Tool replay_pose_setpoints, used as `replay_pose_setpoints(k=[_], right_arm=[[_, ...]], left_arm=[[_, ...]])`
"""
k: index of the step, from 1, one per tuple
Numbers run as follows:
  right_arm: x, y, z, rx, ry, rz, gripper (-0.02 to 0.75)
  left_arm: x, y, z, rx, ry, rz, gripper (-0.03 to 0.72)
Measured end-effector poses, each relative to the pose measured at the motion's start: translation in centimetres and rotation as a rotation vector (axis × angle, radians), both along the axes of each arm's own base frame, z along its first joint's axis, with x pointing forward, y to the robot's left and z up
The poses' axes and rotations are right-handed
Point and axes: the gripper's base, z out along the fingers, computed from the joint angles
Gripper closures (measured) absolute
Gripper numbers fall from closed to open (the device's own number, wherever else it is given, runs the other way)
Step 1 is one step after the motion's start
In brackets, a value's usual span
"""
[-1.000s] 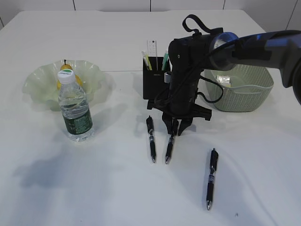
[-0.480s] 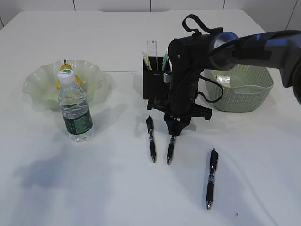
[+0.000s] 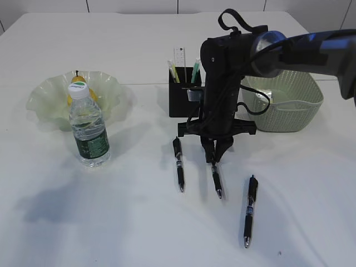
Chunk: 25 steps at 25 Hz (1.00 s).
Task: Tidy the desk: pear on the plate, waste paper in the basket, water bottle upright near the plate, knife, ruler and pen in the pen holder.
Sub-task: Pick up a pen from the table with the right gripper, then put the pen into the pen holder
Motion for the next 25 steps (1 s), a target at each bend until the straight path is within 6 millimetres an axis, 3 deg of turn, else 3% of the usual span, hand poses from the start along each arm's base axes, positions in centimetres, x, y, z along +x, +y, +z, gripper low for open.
replay_pose_setpoints(k=[7, 14, 17, 25], right_arm=[[-0.2, -0.3, 3.4, 0.002, -0.065, 0.089, 0.645], [-1.0, -1.2, 8.3, -0.016, -0.176, 0.146, 0.645], [-2.0, -1.6, 10.0, -0.011, -0.197, 0.171, 0.645], [-6.9, -4.0, 11.4, -0.022, -0.238, 0.23, 0.645]], left_arm=[[-0.1, 0.0, 0.0, 0.001, 0.009, -0.001, 0.287], [-0.2, 0.0, -0.1, 0.002, 0.023, -0.002, 0.287], [-0.3, 0.0, -0.1, 0.003, 0.036, -0.002, 0.287], [-0.5, 0.0, -0.1, 0.004, 0.056, -0.004, 0.287]])
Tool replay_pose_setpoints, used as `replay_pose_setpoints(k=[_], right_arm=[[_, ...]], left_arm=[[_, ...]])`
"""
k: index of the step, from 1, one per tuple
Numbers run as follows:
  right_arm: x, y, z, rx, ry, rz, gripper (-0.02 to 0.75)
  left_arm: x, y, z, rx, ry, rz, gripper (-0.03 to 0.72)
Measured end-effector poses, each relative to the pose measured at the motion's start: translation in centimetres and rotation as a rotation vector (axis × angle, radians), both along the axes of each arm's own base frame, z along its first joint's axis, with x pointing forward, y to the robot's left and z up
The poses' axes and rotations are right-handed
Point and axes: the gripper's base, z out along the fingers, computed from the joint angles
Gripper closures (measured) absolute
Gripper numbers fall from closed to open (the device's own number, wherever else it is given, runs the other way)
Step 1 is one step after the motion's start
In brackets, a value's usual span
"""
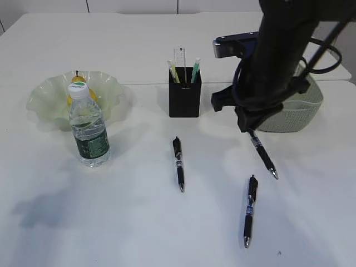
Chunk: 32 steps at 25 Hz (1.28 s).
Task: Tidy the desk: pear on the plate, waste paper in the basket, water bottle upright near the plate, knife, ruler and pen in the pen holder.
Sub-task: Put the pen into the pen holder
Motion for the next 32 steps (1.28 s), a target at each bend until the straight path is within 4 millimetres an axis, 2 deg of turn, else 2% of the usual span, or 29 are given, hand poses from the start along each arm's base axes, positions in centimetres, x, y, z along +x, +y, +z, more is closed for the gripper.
replay_pose_setpoints(k=[7, 11, 23, 27, 32], right_arm=[[-4.3, -2.6, 1.0, -0.038, -0.117, 0.054, 0.645], [-5.1, -2.9, 1.9, -0.002, -0.22, 0.073, 0.645], [-1.6, -0.6, 4.4, 0.218, -0.723, 0.162, 0.645], [-0.2, 0.4, 4.2, 0.278, -0.861, 0.206, 0.645], [2.2, 1.2, 3.0, 0.297, -0.905, 0.215, 0.646]], left_arm=[[0.0, 0.0, 0.0, 0.0, 0.002, 0.0, 0.287], [0.0, 0.0, 0.0, 0.0, 0.004, 0.0, 0.287], [-0.1, 0.0, 0.0, 0.0, 0.006, 0.0, 0.287], [-0.1, 0.0, 0.0, 0.0, 0.006, 0.0, 0.287], [-0.1, 0.0, 0.0, 0.0, 0.006, 0.0, 0.287]])
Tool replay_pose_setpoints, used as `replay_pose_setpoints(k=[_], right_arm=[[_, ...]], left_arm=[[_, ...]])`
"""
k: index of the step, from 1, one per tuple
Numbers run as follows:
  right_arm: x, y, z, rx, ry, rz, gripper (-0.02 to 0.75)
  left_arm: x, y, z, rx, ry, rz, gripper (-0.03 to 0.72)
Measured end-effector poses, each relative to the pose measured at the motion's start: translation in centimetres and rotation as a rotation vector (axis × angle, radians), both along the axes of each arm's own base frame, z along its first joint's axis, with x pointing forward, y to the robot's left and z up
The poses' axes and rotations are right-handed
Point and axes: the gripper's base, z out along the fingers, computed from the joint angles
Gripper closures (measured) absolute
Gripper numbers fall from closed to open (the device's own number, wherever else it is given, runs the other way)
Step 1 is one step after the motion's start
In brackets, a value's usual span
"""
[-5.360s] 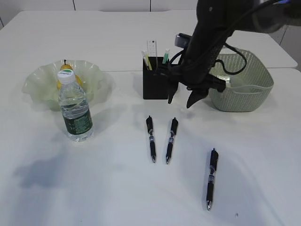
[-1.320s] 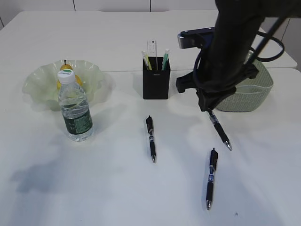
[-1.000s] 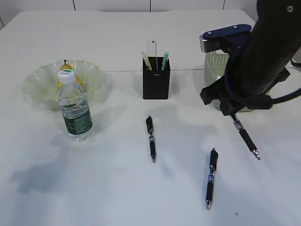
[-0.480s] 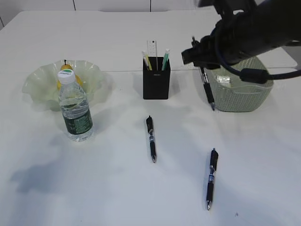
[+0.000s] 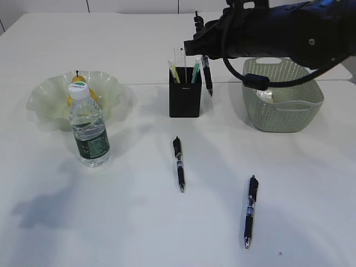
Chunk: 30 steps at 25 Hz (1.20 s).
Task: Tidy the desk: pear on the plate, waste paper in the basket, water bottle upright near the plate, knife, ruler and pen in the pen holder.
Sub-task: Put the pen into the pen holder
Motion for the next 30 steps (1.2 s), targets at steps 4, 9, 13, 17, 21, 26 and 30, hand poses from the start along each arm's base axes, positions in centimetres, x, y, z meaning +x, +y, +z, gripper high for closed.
replay_pose_setpoints(k=[4, 9, 13, 17, 21, 26, 30], right_arm=[[2.6, 0.0, -0.4, 0.005, -0.029, -0.017, 0.646], [5.7, -0.3, -0.8, 0.039, -0.107, -0.03, 0.646], [7.5, -0.1, -1.6, 0.066, -0.168, -0.023, 0.646], [8.6, 0.4, -2.9, 0.071, -0.195, -0.006, 0.647], [9.5, 0.4, -4.2, 0.084, -0.225, 0.005, 0.647], [10.0, 0.0, -5.3, 0.089, -0.229, 0.002, 0.647], [10.5, -0.5, -6.1, 0.098, -0.243, -0.003, 0.647]], left_arm=[[0.0, 0.0, 0.0, 0.0, 0.0, 0.0, 0.287], [0.0, 0.0, 0.0, 0.0, 0.0, 0.0, 0.287], [0.0, 0.0, 0.0, 0.0, 0.0, 0.0, 0.287], [0.0, 0.0, 0.0, 0.0, 0.0, 0.0, 0.287], [0.0, 0.0, 0.0, 0.0, -0.002, 0.0, 0.287], [0.0, 0.0, 0.0, 0.0, -0.002, 0.0, 0.287], [0.0, 0.0, 0.0, 0.0, -0.002, 0.0, 0.287]])
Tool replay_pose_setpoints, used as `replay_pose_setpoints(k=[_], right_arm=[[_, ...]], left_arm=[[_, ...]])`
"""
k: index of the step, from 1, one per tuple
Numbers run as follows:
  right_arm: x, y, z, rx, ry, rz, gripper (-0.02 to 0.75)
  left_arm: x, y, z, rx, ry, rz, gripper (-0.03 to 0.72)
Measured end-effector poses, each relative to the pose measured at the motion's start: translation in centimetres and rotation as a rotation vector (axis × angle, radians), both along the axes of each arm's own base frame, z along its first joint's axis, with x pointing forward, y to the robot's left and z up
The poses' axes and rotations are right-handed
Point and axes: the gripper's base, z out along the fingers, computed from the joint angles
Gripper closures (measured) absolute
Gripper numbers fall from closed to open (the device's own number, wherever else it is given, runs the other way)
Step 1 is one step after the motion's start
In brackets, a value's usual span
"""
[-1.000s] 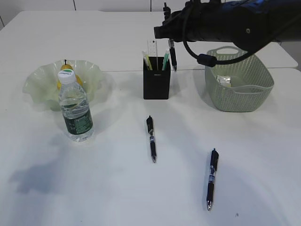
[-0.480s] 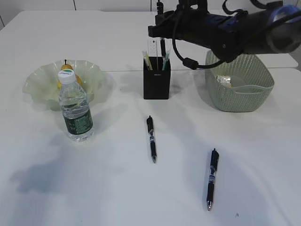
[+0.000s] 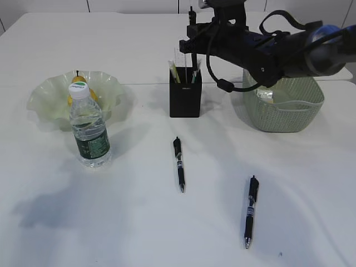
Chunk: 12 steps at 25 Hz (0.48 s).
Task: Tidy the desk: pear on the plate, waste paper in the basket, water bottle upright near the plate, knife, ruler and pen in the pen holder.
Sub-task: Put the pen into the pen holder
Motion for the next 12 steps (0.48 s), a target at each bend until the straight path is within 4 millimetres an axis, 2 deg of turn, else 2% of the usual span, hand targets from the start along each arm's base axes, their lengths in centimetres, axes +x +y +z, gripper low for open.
replay_pose_setpoints(k=[12], right_arm=[[1.1, 0.0, -2.3, 0.025, 0.027, -0.002, 0.647]], left_arm=[[0.0, 0.0, 0.0, 0.0, 0.0, 0.0, 0.287]])
